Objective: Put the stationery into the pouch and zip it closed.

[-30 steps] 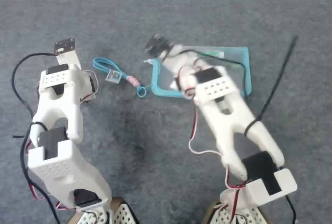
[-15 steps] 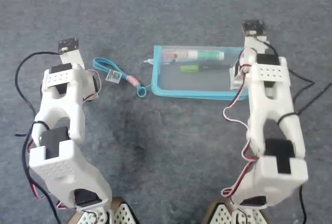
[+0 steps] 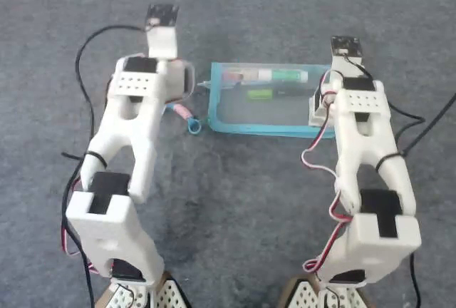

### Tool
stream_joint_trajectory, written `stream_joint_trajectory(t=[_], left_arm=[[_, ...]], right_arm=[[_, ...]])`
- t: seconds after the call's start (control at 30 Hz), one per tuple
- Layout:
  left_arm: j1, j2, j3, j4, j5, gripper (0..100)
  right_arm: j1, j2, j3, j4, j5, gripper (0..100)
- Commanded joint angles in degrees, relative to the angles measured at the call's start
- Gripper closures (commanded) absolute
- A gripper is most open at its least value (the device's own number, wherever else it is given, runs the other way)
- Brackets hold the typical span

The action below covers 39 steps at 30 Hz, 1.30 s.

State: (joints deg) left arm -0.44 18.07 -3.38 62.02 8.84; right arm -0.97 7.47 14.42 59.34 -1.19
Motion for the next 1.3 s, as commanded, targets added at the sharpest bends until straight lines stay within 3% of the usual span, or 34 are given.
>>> stream_joint_trajectory(t=[0.0, 0.17, 0.33, 0.53, 1.27], left_arm=[[1.9, -0.7, -6.6, 0.6, 3.7, 99], [6.0, 6.7, -11.3, -0.2, 5.5, 97], [7.2, 16.0, -17.7, 1.1, 9.4, 83], [7.2, 18.0, -21.1, 5.7, 12.7, 70], [9.6, 16.3, -20.9, 9.8, 13.6, 68]], right_arm=[[0.3, -9.3, 7.9, -6.8, 1.2, 77.9], [-1.0, -16.2, 16.4, -11.4, 3.3, 77.9], [-2.5, -17.4, 18.5, -11.7, 3.3, 77.9], [-2.6, -17.3, 18.5, -11.7, 3.3, 77.9], [-2.0, -17.5, 19.9, -14.2, 3.1, 77.8]])
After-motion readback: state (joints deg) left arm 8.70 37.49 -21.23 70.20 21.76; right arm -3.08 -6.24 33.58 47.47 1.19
